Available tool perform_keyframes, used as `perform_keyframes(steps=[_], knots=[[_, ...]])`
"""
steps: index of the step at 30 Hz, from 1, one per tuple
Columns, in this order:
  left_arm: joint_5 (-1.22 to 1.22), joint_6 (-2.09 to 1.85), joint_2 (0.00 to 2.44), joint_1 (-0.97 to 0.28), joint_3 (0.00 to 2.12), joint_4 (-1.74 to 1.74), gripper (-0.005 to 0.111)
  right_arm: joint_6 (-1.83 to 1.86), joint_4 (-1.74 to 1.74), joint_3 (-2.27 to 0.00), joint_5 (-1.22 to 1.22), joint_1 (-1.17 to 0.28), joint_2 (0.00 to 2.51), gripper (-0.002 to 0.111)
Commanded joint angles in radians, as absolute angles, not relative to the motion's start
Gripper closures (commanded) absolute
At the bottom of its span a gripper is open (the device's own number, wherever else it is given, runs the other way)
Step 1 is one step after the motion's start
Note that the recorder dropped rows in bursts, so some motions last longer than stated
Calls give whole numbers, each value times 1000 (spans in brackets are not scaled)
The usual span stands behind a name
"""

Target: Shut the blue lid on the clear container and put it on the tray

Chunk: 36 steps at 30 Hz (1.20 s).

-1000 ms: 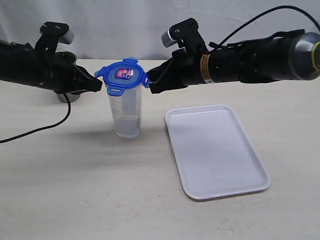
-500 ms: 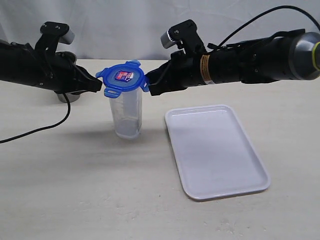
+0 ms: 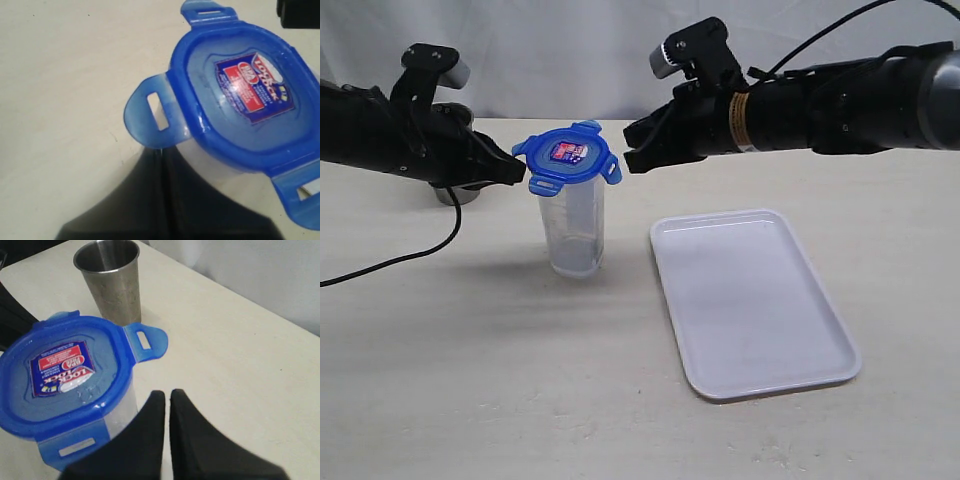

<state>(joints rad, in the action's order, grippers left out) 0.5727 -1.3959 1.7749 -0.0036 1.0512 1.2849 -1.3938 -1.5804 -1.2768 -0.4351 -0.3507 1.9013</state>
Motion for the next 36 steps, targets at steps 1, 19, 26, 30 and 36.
perform_keyframes(steps=[1,19,26,30,36], knots=[[530,-1395,1774,-11,1050,1260,107,-1380,-1589,-1280,-412,-352,1845,104],[542,-1367,1774,58,1050,1207,107,-1312,-1744,-1390,468,-618,1794,104],[591,-1523,1774,59,1050,1095,107,-650,-929,-1483,483,-491,1827,104],[584,-1624,1774,59,1015,1124,107,152,-81,-1541,476,-362,1835,104],[718,-2012,1790,91,951,1391,107,777,646,-1669,793,-366,1800,104]])
